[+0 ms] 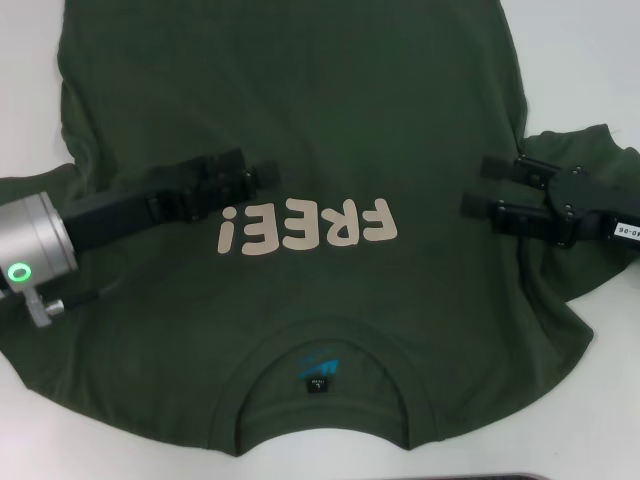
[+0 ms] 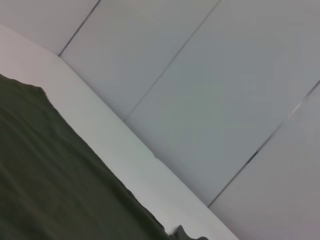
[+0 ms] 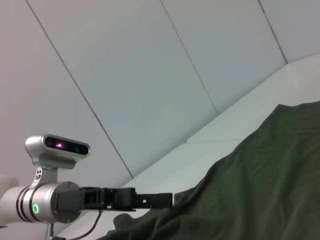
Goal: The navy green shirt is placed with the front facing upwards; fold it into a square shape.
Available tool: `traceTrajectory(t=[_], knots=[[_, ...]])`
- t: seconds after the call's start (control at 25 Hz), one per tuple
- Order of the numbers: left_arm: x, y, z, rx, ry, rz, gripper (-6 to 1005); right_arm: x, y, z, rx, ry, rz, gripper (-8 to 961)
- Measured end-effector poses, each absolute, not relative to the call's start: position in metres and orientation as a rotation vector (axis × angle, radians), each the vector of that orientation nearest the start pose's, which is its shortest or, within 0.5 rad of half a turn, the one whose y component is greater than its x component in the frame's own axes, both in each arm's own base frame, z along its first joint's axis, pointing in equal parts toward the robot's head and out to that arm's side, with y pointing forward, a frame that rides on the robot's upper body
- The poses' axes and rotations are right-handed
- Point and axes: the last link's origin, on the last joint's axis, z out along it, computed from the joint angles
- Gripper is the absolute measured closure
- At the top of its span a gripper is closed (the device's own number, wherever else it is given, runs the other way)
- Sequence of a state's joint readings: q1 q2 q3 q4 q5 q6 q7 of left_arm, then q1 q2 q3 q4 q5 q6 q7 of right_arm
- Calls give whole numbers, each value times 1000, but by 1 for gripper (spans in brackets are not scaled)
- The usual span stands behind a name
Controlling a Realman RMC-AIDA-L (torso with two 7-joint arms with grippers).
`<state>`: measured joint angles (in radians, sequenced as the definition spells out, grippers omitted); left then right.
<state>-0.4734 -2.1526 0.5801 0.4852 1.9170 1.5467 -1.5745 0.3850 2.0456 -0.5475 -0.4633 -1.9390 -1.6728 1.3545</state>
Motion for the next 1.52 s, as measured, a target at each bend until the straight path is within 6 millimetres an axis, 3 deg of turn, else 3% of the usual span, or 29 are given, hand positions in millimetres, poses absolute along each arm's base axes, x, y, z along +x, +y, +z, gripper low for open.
traceTrajectory(t=[0.44, 0.8, 1.12, 1.52], knots=[[-304, 319, 12, -2296, -1297, -921, 103, 309, 270, 2, -2528, 971, 993, 36], [-331, 313, 54, -2186, -1313, -810, 104, 308, 270, 1, -2518, 975, 1002, 37], [-345, 305, 65, -2184, -1367, -654, 105, 307, 272, 2, -2516, 969, 1006, 37], [-361, 303, 79, -2101, -1371, -581, 107, 308, 274, 4, -2506, 966, 1007, 37]])
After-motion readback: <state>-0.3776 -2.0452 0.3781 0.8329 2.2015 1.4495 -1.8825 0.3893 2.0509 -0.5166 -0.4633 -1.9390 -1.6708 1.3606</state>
